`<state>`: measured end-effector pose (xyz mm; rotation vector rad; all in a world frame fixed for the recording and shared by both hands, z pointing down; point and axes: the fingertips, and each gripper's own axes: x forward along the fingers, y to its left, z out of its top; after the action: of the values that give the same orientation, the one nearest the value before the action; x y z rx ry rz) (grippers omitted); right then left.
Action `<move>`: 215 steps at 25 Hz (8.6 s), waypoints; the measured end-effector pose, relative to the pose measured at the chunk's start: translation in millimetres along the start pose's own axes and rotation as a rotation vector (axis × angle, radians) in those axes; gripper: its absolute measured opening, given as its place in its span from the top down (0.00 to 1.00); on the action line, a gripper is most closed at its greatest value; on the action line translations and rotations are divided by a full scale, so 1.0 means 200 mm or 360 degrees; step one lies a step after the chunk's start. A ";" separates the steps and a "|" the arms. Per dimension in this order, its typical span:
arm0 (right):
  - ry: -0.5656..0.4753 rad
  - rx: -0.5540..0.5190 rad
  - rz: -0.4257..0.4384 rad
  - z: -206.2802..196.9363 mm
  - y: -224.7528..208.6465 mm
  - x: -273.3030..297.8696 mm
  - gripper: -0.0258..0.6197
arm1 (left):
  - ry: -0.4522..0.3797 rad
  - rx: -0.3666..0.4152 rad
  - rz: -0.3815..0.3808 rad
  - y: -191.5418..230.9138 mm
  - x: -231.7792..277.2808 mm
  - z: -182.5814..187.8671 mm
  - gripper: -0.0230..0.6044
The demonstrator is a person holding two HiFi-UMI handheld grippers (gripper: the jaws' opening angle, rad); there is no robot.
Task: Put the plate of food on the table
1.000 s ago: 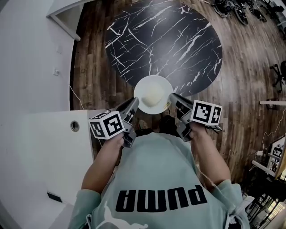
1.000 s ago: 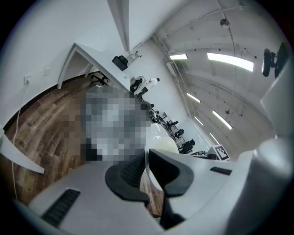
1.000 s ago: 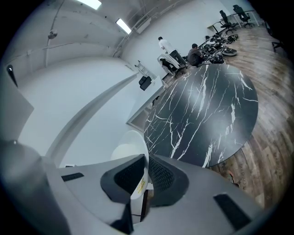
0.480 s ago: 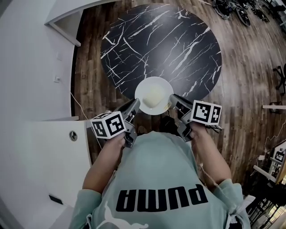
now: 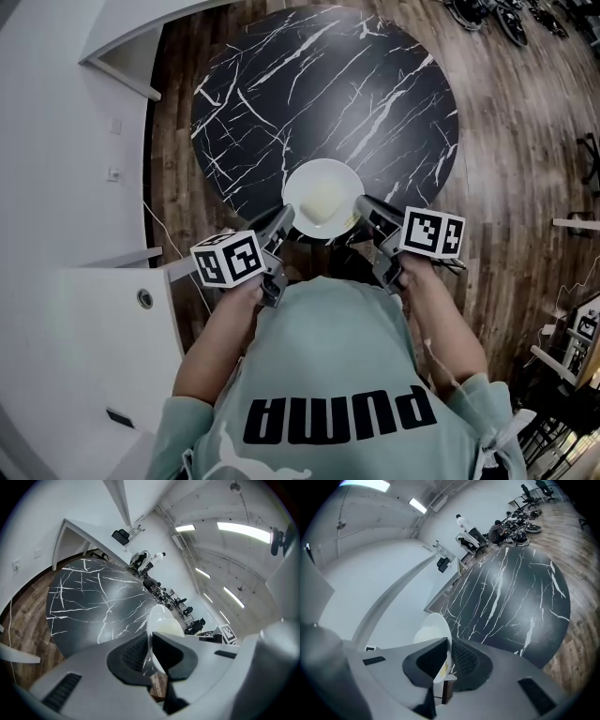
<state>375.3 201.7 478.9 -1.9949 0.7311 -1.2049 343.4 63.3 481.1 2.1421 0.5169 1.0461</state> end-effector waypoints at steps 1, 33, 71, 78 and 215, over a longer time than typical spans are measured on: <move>0.0002 0.0002 -0.0002 0.02 -0.02 0.00 0.91 | 0.0006 -0.0002 0.0003 -0.01 0.03 0.00 0.90; 0.0205 0.0127 -0.0123 0.35 -0.80 0.10 0.91 | 0.0260 0.0005 0.0197 0.08 0.86 -0.12 0.89; 0.0259 0.0080 -0.0327 0.34 -1.04 0.23 0.91 | 0.0389 0.0079 0.0304 0.24 1.07 -0.20 0.87; 0.0248 0.0068 -0.0358 0.34 -1.05 0.25 0.91 | 0.0376 0.0099 0.0315 0.26 1.10 -0.19 0.87; -0.0572 -0.1611 0.0086 -1.23 0.11 -1.83 0.95 | -0.0946 0.0996 0.0737 -1.35 -0.83 -1.85 0.95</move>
<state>-0.7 397.3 353.4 -2.8439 1.3522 -0.3885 -65.5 297.8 358.4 3.0661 0.0469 0.4231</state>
